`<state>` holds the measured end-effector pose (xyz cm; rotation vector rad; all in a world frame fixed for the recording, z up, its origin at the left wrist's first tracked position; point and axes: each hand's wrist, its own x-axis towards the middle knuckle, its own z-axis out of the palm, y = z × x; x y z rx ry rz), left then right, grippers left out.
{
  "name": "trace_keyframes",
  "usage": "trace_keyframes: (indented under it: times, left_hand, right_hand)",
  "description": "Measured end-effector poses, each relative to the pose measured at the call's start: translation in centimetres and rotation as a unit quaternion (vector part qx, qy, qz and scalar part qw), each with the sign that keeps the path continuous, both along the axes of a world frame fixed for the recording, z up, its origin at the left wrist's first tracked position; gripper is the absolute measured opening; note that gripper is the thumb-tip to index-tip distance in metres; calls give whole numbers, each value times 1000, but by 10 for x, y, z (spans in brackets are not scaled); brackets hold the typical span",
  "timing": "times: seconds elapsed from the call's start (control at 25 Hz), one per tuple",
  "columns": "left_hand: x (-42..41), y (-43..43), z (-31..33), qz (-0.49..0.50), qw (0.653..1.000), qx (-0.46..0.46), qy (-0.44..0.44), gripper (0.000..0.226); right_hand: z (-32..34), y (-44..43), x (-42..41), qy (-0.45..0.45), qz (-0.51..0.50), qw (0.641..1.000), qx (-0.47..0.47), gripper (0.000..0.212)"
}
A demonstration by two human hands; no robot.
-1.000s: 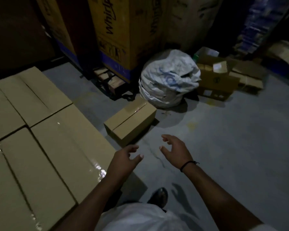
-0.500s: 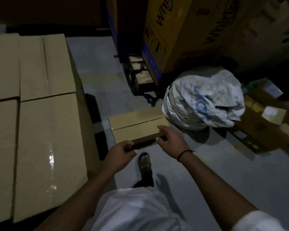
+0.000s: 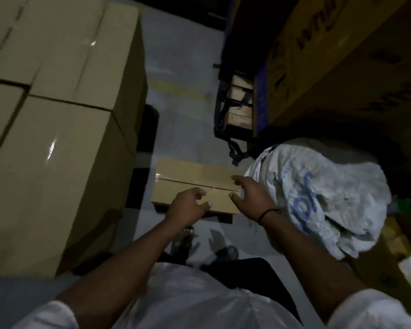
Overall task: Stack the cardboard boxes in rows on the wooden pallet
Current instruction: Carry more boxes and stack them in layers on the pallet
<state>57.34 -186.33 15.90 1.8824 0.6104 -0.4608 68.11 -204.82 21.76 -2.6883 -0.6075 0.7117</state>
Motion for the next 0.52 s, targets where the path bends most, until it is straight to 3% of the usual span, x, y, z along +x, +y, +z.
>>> trace_keyframes:
  times: [0.2, 0.32, 0.4, 0.52]
  left_hand:
    - [27, -31, -60, 172, 979, -49, 102, 40]
    - [44, -61, -100, 265, 951, -24, 158, 29]
    - [57, -87, -146, 354, 923, 1, 149, 21]
    - [77, -130, -224, 434, 881, 3, 188, 41]
  right_hand:
    - [-68, 12, 79, 94, 138, 986, -27, 52]
    - [-126, 22, 133, 126, 215, 968, -38, 52]
    - [-180, 29, 170, 127, 266, 954, -50, 53]
    - [-262, 34, 217, 86, 359, 923, -111, 57]
